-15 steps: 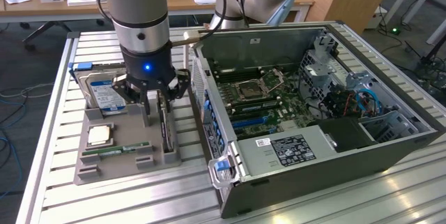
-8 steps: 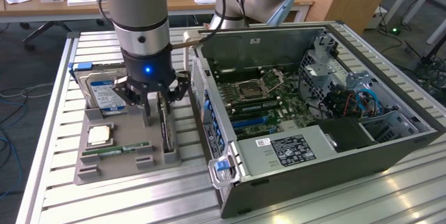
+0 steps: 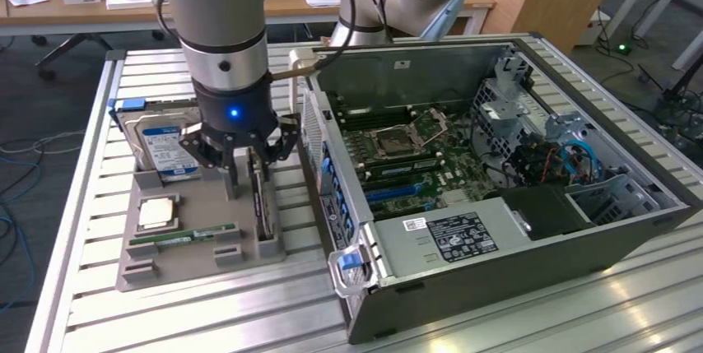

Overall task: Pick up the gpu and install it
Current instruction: 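Pick up the gpu and move the gpu toward the slot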

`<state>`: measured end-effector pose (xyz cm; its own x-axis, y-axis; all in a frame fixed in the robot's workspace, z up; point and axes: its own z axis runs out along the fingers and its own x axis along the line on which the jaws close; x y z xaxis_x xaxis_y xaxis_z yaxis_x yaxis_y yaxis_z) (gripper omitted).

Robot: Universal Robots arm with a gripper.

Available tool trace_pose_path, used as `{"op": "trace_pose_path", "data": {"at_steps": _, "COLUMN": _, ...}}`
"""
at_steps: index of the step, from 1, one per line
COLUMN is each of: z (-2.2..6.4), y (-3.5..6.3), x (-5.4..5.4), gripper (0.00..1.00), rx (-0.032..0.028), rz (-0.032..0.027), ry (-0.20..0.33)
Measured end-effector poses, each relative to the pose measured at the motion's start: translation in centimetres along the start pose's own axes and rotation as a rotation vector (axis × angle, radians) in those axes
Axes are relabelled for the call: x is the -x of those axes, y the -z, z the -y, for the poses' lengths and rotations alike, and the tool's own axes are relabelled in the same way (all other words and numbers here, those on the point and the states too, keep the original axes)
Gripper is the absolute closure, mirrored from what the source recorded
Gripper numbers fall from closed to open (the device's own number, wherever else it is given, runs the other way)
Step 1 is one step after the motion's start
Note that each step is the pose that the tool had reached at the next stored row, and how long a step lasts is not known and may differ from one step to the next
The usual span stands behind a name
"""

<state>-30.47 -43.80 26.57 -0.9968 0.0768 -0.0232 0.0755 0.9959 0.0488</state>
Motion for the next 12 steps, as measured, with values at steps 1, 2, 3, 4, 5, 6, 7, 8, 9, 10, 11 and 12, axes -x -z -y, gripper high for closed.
{"op": "trace_pose_path", "data": {"at_steps": 1, "z": 0.00, "y": -0.02, "x": 0.07, "gripper": 0.53, "rx": 0.0000, "rz": -0.0001, "ry": 0.000}}
{"op": "trace_pose_path", "data": {"at_steps": 2, "z": -0.01, "y": -0.05, "x": 0.12, "gripper": 0.53, "rx": 0.0001, "rz": 0.0000, "ry": 0.000}}
{"op": "trace_pose_path", "data": {"at_steps": 3, "z": 0.00, "y": -0.05, "x": 0.14, "gripper": 0.53, "rx": 0.0000, "rz": -0.0001, "ry": 0.000}}
{"op": "trace_pose_path", "data": {"at_steps": 4, "z": -0.01, "y": -0.06, "x": 0.17, "gripper": 0.53, "rx": -0.0001, "rz": -0.0001, "ry": 0.000}}
{"op": "trace_pose_path", "data": {"at_steps": 5, "z": -0.01, "y": -0.09, "x": 0.20, "gripper": 0.53, "rx": -0.0001, "rz": -0.0001, "ry": 0.000}}
{"op": "trace_pose_path", "data": {"at_steps": 6, "z": -0.01, "y": -0.12, "x": 0.22, "gripper": 0.53, "rx": -0.0002, "rz": -0.0002, "ry": 0.000}}
{"op": "trace_pose_path", "data": {"at_steps": 7, "z": -0.01, "y": -0.14, "x": 0.23, "gripper": 0.53, "rx": -0.0002, "rz": -0.0003, "ry": 0.000}}
{"op": "trace_pose_path", "data": {"at_steps": 8, "z": -0.01, "y": -0.17, "x": 0.24, "gripper": 0.53, "rx": -0.0002, "rz": -0.0003, "ry": 0.000}}
{"op": "trace_pose_path", "data": {"at_steps": 9, "z": 0.00, "y": -0.21, "x": 0.25, "gripper": 0.53, "rx": -0.0002, "rz": -0.0002, "ry": 0.000}}
{"op": "trace_pose_path", "data": {"at_steps": 10, "z": 0.00, "y": -0.24, "x": 0.26, "gripper": 0.53, "rx": -0.0002, "rz": -0.0002, "ry": 0.000}}
{"op": "trace_pose_path", "data": {"at_steps": 11, "z": 0.00, "y": -0.28, "x": 0.26, "gripper": 0.53, "rx": -0.0001, "rz": -0.0002, "ry": 0.000}}
{"op": "trace_pose_path", "data": {"at_steps": 12, "z": 0.00, "y": -0.31, "x": 0.27, "gripper": 0.53, "rx": -0.0001, "rz": -0.0001, "ry": 0.000}}
